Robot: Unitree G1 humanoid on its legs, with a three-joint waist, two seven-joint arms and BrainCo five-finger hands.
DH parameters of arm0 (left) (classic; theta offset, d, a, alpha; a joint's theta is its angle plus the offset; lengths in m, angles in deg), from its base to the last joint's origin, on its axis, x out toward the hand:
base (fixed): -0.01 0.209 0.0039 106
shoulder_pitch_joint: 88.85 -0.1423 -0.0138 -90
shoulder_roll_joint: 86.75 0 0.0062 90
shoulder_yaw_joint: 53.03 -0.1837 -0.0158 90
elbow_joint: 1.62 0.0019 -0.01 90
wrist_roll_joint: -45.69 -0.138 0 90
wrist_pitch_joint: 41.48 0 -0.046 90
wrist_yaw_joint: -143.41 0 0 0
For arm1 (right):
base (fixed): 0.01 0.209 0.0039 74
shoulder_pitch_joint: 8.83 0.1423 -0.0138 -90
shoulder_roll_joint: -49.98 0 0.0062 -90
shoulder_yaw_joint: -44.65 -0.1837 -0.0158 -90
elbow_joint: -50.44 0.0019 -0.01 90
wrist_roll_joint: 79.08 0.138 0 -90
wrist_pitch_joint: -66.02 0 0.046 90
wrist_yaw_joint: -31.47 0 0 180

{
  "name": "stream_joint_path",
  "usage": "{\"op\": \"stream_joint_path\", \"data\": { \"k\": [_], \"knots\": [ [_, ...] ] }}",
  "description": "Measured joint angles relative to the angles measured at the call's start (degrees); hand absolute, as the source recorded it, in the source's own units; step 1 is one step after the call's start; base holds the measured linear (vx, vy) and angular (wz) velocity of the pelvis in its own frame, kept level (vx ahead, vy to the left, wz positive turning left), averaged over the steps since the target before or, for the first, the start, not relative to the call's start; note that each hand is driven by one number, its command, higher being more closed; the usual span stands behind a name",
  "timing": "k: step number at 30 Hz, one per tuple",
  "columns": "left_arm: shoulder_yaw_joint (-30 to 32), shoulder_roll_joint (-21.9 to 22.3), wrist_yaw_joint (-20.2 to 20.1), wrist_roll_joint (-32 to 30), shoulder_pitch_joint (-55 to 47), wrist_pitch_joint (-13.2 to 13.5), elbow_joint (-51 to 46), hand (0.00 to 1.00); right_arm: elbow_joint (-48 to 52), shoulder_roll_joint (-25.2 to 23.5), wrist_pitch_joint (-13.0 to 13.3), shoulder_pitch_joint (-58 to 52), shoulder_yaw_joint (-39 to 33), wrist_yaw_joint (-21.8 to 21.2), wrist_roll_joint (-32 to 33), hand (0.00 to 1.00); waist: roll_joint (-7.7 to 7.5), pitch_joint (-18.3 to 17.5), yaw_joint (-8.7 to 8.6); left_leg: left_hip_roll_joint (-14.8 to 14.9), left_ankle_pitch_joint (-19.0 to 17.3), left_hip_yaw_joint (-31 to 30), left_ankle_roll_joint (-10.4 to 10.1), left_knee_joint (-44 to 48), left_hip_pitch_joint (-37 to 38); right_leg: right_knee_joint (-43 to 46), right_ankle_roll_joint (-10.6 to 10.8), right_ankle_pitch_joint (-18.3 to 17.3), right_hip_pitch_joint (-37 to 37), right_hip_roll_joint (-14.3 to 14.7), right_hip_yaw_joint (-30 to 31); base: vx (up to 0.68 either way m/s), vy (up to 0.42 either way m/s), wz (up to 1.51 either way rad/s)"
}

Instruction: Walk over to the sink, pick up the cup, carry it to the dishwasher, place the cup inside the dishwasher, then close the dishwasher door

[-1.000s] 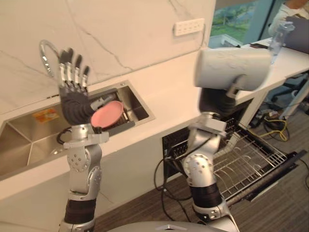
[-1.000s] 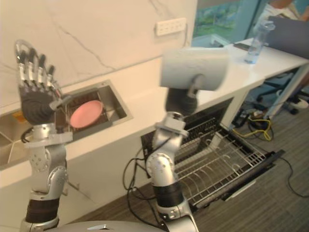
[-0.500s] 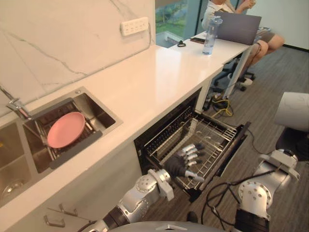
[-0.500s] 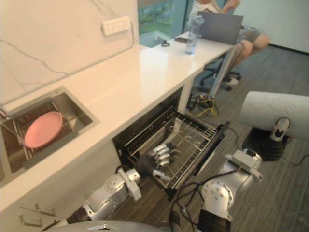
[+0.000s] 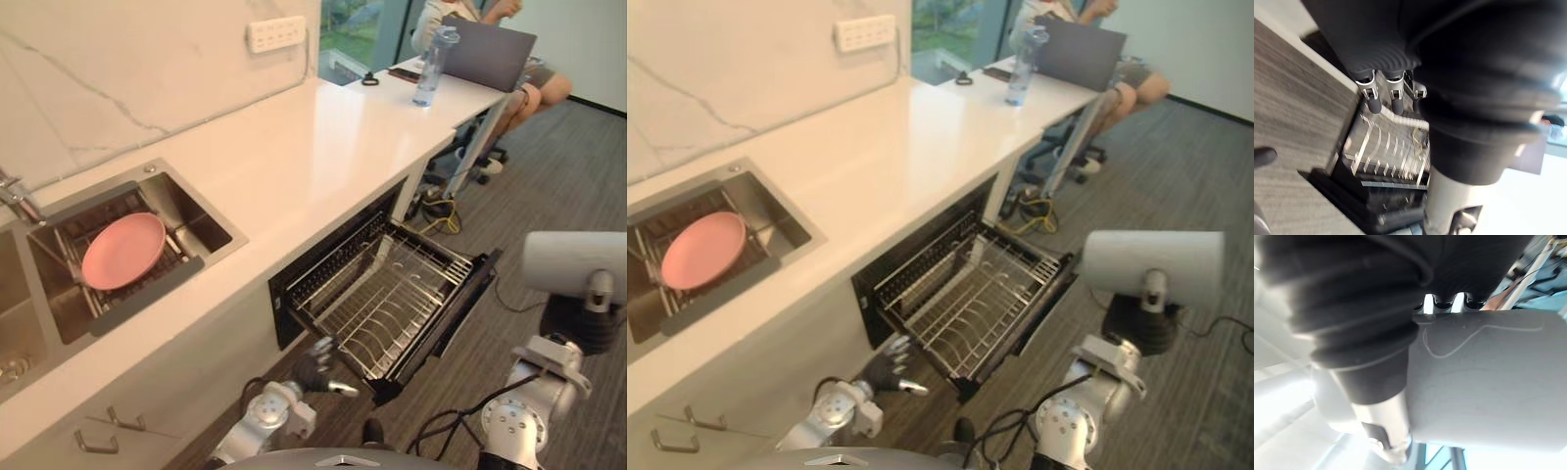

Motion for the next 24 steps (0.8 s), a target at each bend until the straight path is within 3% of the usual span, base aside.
{"op": "stream_joint_path", "data": {
  "k": [5,8,15,19,24],
  "knots": [
    [9.56,-1.3,5.21,-12.51,-2.72,0.0,10.65,0.0,-14.04,0.89,-6.74,0.75,5.48,1.31,-9.44,1.0,-0.45,0.05,1.67,-0.25,0.96,-3.23,0.21,-1.3,-0.92,-0.03,0.07,-0.67,1.18,-0.32,-2.6,0.03,-0.003,0.28],
    [16.07,-3.24,8.63,-18.24,-3.76,0.4,17.07,0.0,-21.01,1.69,-8.94,3.12,8.08,2.51,-13.13,1.0,-1.09,0.1,2.16,-0.64,1.08,-4.62,0.38,-1.26,-2.03,-0.05,0.17,-0.75,1.19,-0.87,-3.79,0.0,-0.007,0.19],
    [24.53,-5.7,16.91,-21.54,-3.71,0.93,21.48,0.0,-32.2,5.98,-9.04,7.58,8.77,8.19,-22.58,1.0,-1.48,0.23,2.92,-1.03,1.65,-7.55,0.5,-1.3,-3.35,-0.07,0.19,-0.78,1.94,-1.34,-6.11,0.01,-0.017,0.19],
    [27.35,-5.61,18.08,-21.79,-4.25,1.09,23.22,0.0,-40.73,7.89,-9.54,9.25,8.91,12.28,-28.77,1.0,-1.07,0.49,2.9,-1.23,2.74,-9.61,0.67,-2.53,-3.8,-0.12,0.33,-1.17,3.09,-1.57,-8.54,-0.02,-0.01,0.29],
    [29.95,-5.02,17.14,-21.58,-6.55,-0.21,25.64,0.0,-49.92,9.11,-12.37,10.58,7.72,17.13,-33.51,1.0,-0.35,0.64,4.4,-1.66,3.58,-11.33,0.78,-3.25,-4.64,-0.06,0.42,-1.24,3.38,-2.0,-10.05,-0.02,-0.001,0.18]
  ]
}}
